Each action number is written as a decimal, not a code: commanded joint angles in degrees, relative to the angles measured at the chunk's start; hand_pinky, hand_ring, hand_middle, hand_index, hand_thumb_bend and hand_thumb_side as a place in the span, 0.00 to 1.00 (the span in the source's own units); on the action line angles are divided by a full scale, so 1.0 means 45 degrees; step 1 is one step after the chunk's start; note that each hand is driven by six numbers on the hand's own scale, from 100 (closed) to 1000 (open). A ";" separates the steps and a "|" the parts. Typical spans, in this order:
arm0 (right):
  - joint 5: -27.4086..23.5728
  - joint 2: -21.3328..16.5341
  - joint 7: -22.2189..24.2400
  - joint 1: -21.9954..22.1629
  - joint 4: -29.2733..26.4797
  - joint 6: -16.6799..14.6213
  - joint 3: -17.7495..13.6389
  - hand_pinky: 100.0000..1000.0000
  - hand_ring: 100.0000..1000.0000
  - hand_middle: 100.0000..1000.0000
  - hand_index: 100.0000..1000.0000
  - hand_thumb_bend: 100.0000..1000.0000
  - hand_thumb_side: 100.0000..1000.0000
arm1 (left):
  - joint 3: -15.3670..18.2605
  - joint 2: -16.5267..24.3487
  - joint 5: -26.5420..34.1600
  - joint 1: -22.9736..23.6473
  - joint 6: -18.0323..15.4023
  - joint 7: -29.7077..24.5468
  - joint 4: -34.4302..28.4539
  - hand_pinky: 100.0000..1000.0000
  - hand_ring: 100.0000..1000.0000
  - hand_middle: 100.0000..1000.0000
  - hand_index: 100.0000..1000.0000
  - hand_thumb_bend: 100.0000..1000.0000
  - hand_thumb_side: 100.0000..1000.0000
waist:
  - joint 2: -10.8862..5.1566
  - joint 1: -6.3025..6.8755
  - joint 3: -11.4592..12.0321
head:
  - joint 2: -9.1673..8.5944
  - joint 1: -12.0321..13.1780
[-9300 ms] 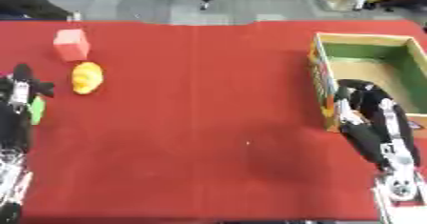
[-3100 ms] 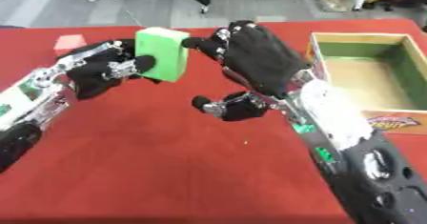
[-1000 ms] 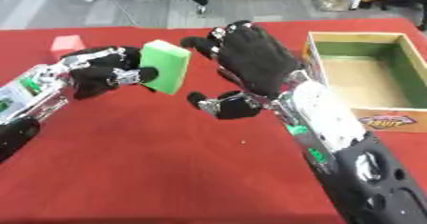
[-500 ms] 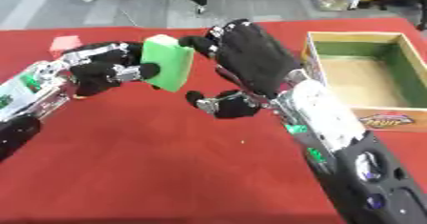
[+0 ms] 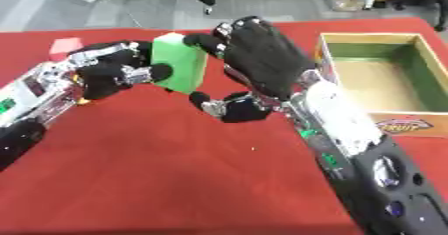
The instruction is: Pick up the objects with one hand, pass them to the other hand, and then place them into the box on the other side of the table.
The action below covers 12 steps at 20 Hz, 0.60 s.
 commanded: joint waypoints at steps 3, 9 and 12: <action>-0.0122 -0.0031 -0.0058 -0.0184 -0.0177 0.0033 0.0104 0.41 0.15 0.10 0.80 0.32 0.34 | -0.0052 -0.0153 0.0117 -0.0486 0.0052 -0.0020 -0.0351 0.82 0.51 0.39 0.46 0.02 0.20 | -0.0212 0.0020 0.0008 | -0.0022 -0.0063; -0.0156 -0.0060 -0.0268 -0.0162 -0.0174 0.0181 0.0119 0.40 0.14 0.09 0.76 0.24 0.28 | -0.0135 -0.0256 0.0179 -0.0547 0.0112 -0.0057 -0.0290 0.82 0.51 0.40 0.46 0.03 0.20 | -0.0211 0.0019 0.0001 | -0.0022 -0.0074; -0.0276 -0.0074 -0.0445 -0.0153 -0.0157 0.0302 0.0140 0.38 0.13 0.08 0.69 0.15 0.21 | -0.0166 -0.0293 0.0214 -0.0545 0.0131 -0.0047 -0.0237 0.82 0.51 0.40 0.46 0.03 0.20 | -0.0215 0.0017 -0.0001 | -0.0022 -0.0082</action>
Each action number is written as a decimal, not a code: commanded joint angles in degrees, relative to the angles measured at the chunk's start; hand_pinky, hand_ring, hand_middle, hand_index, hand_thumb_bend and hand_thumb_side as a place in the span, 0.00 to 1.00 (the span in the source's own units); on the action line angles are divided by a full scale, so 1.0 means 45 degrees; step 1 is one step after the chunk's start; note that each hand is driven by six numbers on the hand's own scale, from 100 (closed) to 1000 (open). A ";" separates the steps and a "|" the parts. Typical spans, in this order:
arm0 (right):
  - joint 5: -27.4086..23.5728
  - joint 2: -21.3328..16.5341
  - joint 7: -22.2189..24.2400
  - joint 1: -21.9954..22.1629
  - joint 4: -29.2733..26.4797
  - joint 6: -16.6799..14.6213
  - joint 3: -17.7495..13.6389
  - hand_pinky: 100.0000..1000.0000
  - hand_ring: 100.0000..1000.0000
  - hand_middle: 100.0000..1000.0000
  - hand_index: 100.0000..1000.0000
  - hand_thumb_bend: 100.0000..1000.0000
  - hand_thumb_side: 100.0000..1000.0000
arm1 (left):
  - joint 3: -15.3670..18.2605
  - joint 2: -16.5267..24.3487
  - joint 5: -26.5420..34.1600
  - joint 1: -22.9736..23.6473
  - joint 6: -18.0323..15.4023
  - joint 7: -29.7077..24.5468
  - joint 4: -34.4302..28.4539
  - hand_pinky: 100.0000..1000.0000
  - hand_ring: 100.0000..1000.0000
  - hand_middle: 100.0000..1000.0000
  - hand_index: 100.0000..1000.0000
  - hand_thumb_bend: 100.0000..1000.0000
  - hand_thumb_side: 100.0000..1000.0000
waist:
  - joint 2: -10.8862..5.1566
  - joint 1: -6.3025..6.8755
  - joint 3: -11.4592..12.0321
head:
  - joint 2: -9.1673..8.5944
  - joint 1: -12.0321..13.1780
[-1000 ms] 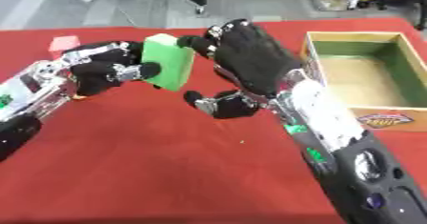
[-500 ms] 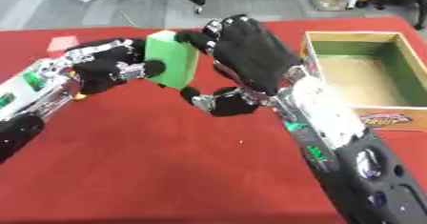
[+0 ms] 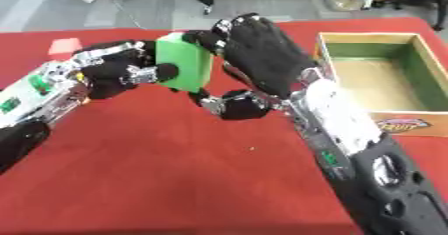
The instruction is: Pick up the objects with one hand, pass them to the other hand, and then place them into the box on the other side of the table.
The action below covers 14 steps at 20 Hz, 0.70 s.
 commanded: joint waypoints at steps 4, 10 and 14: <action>-0.0446 -0.0076 -0.0599 -0.0147 -0.0115 0.0397 0.0130 0.33 0.11 0.03 0.55 0.00 0.00 | -0.0029 -0.0106 0.0152 -0.0401 0.0028 -0.0034 -0.0253 0.81 0.51 0.40 0.46 0.04 0.21 | -0.0218 0.0016 0.0003 | -0.0022 -0.0032; -0.1037 -0.0099 -0.1732 -0.0084 0.0011 0.0692 0.0166 0.31 0.09 0.00 0.45 0.00 0.00 | 0.0081 -0.0004 -0.0302 -0.0429 0.0118 0.0036 -0.0424 0.80 0.53 0.44 0.51 0.29 0.46 | -0.0233 0.0016 0.0002 | -0.0022 -0.0036; -0.1344 -0.0144 -0.2372 -0.0038 0.0101 0.0559 0.0100 0.32 0.09 0.03 0.43 0.00 0.00 | 0.0319 0.0271 -0.1315 -0.0432 0.0194 0.0194 -0.0838 0.80 0.58 0.51 0.58 0.63 0.67 | -0.0251 0.0018 -0.0008 | -0.0022 -0.0039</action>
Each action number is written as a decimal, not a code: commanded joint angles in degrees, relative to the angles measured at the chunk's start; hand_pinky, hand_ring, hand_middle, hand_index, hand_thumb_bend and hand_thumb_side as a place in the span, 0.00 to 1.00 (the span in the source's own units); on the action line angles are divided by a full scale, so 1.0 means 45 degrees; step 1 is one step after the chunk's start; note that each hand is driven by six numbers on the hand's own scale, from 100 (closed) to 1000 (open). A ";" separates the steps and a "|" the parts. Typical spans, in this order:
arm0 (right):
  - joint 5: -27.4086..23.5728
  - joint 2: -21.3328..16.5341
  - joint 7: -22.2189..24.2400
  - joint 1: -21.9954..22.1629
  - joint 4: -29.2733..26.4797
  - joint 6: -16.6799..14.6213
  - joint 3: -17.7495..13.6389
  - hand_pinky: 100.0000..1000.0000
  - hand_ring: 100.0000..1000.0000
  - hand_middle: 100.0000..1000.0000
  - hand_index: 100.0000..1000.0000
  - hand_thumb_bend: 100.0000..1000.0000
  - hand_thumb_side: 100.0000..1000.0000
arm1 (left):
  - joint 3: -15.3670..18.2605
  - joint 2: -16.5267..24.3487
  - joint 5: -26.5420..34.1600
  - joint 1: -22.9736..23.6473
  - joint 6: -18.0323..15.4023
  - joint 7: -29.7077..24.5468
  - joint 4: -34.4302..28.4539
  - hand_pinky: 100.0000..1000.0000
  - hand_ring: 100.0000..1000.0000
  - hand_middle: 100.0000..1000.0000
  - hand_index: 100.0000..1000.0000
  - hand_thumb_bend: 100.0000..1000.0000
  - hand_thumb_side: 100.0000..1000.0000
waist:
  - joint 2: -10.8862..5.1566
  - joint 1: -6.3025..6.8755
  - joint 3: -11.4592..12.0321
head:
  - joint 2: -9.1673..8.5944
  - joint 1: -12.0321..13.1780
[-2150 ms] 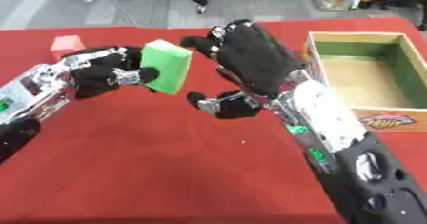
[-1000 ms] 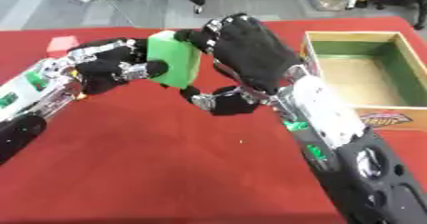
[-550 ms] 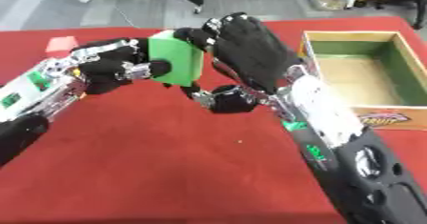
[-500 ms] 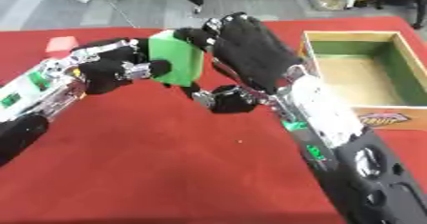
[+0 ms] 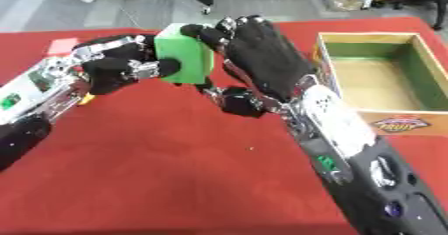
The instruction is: Pick up the objects with one hand, pass them to the other hand, and then place them into the box on the other side of the table.
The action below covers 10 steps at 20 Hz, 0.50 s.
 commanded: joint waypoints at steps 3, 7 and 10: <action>-0.0648 -0.0263 -0.1015 -0.0255 -0.0146 -0.0228 -0.0243 0.35 0.10 0.04 0.42 0.00 0.00 | 0.0614 0.0594 -0.1394 -0.0129 -0.0072 0.0132 -0.0993 0.80 0.62 0.55 0.63 0.71 0.72 | -0.0258 0.0011 -0.0002 | -0.0022 -0.0011; -0.2044 -0.1122 -0.1677 -0.0462 -0.0530 -0.0074 -0.0617 0.37 0.09 0.04 0.42 0.00 0.00 | 0.1923 0.1363 -0.2934 0.0388 -0.0239 0.0533 -0.1687 0.80 0.62 0.56 0.64 0.61 0.79 | -0.0278 -0.0022 0.0040 | -0.0022 -0.0102; -0.2632 -0.1413 -0.1594 -0.0521 -0.0804 0.0108 -0.0743 0.37 0.09 0.04 0.42 0.00 0.00 | 0.2258 0.1504 -0.3452 0.0588 -0.0235 0.0586 -0.1932 0.80 0.62 0.56 0.64 0.61 0.79 | -0.0278 -0.0028 0.0039 | -0.0022 -0.0110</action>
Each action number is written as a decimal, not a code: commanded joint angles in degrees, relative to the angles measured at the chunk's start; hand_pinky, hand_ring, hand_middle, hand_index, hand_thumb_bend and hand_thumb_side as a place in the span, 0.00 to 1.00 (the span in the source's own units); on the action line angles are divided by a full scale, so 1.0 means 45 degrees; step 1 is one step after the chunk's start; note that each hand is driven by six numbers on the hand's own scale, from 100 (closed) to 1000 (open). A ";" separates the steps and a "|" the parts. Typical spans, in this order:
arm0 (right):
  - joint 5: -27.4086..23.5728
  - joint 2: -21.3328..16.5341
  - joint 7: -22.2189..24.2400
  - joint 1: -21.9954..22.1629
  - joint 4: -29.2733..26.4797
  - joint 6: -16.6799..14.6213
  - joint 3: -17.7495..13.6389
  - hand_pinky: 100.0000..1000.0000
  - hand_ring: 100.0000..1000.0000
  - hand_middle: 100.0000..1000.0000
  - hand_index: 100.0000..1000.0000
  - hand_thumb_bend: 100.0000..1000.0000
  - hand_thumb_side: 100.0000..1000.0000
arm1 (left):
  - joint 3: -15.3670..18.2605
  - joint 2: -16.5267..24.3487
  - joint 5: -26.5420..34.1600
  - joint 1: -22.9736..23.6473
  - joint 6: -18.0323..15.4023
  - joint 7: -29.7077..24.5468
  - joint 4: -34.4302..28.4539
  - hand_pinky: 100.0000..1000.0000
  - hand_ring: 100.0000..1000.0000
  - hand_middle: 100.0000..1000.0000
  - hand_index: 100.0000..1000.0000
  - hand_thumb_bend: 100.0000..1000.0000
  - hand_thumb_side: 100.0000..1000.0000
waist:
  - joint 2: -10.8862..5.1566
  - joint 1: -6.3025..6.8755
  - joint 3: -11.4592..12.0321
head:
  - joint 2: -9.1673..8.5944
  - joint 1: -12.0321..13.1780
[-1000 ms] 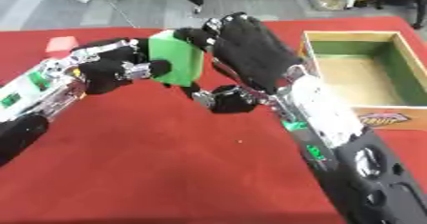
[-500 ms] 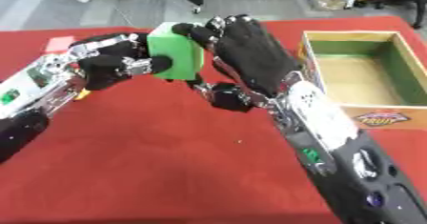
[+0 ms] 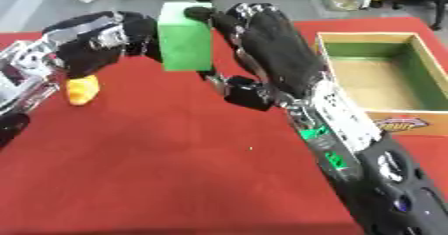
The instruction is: Pick up the objects with one hand, pass them to the other hand, and then place them into the box on the other side of the table.
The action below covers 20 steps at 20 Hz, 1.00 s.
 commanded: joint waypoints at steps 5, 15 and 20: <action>-0.0849 -0.1362 -0.0021 0.0241 0.0350 0.0750 -0.1192 0.39 0.09 0.04 0.44 0.00 0.00 | 0.1458 0.0962 -0.0981 0.0820 -0.0315 0.0643 0.0387 0.78 0.60 0.54 0.62 0.49 0.81 | -0.0249 -0.0214 0.0117 | -0.0024 -0.0248; -0.2185 -0.4625 -0.1740 0.2723 0.3608 0.2759 -0.4455 0.40 0.10 0.06 0.50 0.00 0.00 | 0.4722 0.0241 -0.0399 0.4083 -0.2283 0.2650 0.2137 0.74 0.56 0.50 0.63 0.42 0.77 | -0.0117 -0.0232 0.0030 | -0.0024 -0.0259; -0.3220 -0.6014 -0.1120 0.3072 0.5290 0.3790 -0.5742 0.46 0.17 0.13 0.69 0.00 0.40 | 0.5454 -0.0205 -0.0152 0.5555 -0.2734 0.3685 0.1377 0.73 0.55 0.49 0.62 0.41 0.76 | -0.0112 -0.0204 0.0170 | -0.0024 -0.0389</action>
